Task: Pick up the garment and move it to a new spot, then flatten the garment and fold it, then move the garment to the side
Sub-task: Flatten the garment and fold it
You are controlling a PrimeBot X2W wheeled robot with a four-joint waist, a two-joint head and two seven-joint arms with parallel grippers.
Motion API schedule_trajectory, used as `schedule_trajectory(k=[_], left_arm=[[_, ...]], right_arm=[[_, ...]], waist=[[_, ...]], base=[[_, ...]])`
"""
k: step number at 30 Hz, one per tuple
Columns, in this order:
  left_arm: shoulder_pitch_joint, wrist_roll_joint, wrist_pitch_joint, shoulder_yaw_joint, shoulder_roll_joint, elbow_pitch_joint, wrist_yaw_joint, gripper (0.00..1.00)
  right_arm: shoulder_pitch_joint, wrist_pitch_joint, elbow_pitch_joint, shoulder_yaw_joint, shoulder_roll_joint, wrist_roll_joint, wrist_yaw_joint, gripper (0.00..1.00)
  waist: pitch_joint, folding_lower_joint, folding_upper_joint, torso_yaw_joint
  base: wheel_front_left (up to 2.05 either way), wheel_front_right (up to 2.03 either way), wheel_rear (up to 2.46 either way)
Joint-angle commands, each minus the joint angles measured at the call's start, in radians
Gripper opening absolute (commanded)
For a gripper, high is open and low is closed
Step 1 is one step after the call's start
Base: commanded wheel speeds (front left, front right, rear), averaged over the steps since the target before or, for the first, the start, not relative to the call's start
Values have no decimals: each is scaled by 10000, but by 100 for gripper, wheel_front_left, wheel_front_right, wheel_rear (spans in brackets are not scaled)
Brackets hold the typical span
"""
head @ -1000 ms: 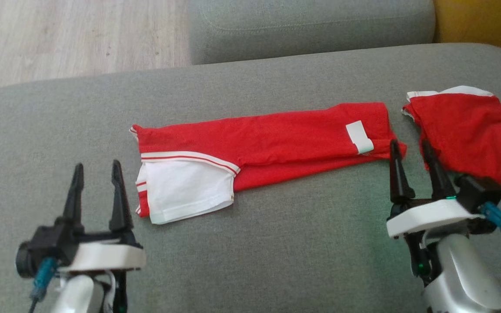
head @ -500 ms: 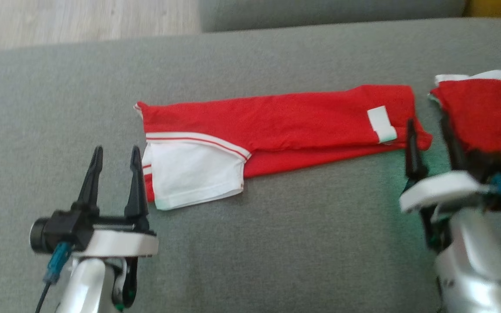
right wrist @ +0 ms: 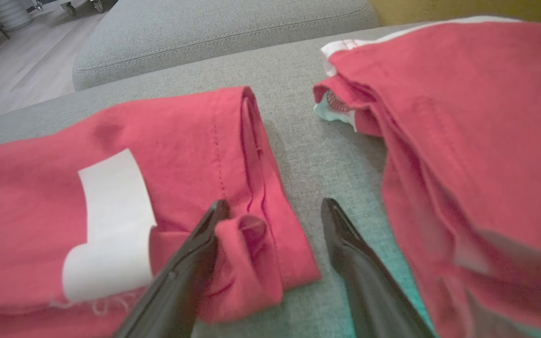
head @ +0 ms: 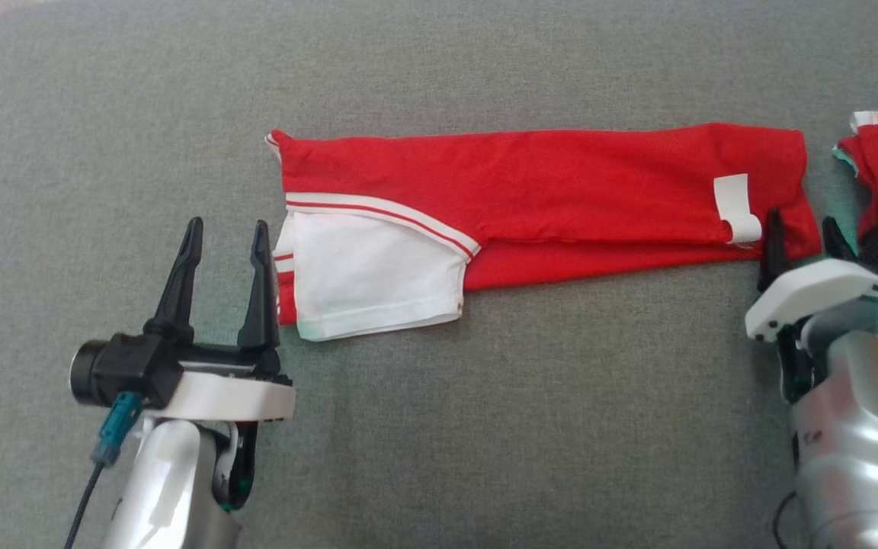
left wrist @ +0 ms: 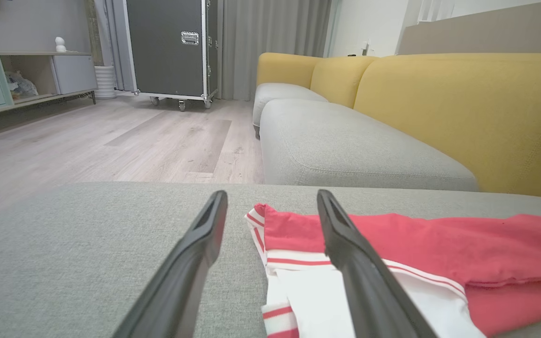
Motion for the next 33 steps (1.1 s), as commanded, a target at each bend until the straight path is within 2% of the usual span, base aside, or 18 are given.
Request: schedule_trajectory(k=[1, 6, 7, 8, 9, 16, 27, 33], left_arm=[[-367, 119, -93, 429, 58, -275, -37, 100], [-416, 208, -93, 524, 19, -260, -94, 100], [-418, 244, -93, 568, 6, -244, -119, 100], [-418, 244, -93, 568, 6, -244, -119, 100], [-412, 259, -93, 597, 1, -236, -129, 100], [-160, 386, -93, 808, -20, -182, -203, 100], [379, 457, -93, 1070, -33, -313, -293, 100], [676, 433, -93, 1192, -39, -468, -304, 100]], right_arm=[[-404, -3, 99, 138, 46, -135, -9, 100], [-691, -167, 808, 220, 46, -174, -9, 98], [-795, -300, 1094, 298, 46, -176, -9, 26], [-795, -300, 1094, 298, 46, -176, -9, 26], [-839, -383, 1201, 345, 46, -204, -9, 0], [-1065, -994, 1445, 508, 47, -172, -9, 0], [-740, -1267, 780, 591, -335, -55, -9, 0], [-743, -1270, 325, 1423, -114, 418, -9, 0]], waist=[[31, -1, 0, 0], [39, -1, 0, -68], [-3, -1, 0, -131], [-3, -1, 0, -131], [-38, -1, 0, -170], [-532, -1, 0, -510], [-1424, -1, 0, -787], [-1895, -1, 0, -533]], base=[[0, 0, 0], [0, 0, 0], [0, 0, 0], [0, 0, 0], [0, 0, 0], [0, 0, 0], [0, 0, 0], [0, 0, 0]])
